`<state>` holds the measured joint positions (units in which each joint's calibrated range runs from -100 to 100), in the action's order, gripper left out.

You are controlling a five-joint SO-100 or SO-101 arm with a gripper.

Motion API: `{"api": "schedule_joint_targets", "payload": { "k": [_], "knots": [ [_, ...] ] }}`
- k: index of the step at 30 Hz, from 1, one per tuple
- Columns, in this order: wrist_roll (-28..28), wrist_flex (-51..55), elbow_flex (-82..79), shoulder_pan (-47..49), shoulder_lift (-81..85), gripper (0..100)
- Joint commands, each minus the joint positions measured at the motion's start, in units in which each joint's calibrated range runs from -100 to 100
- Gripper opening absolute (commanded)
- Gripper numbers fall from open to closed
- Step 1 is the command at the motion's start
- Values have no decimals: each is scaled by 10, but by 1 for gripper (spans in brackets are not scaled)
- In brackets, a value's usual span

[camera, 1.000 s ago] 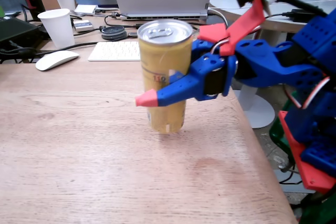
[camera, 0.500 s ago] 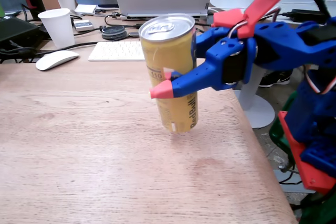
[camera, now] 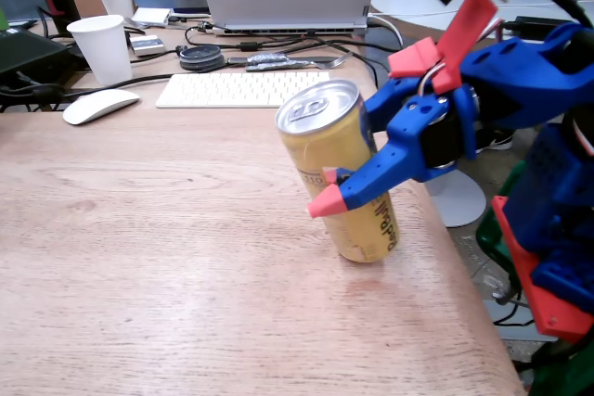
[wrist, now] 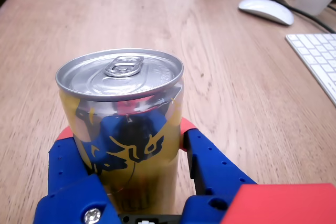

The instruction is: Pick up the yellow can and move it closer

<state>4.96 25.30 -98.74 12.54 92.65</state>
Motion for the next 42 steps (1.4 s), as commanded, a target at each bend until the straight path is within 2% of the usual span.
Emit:
{"api": "schedule_joint_targets", "payload": {
  "k": [1,42],
  "knots": [
    [-3,4,3,-2,41,27],
    [-2,4,-6,0,38,27]
  ]
}}
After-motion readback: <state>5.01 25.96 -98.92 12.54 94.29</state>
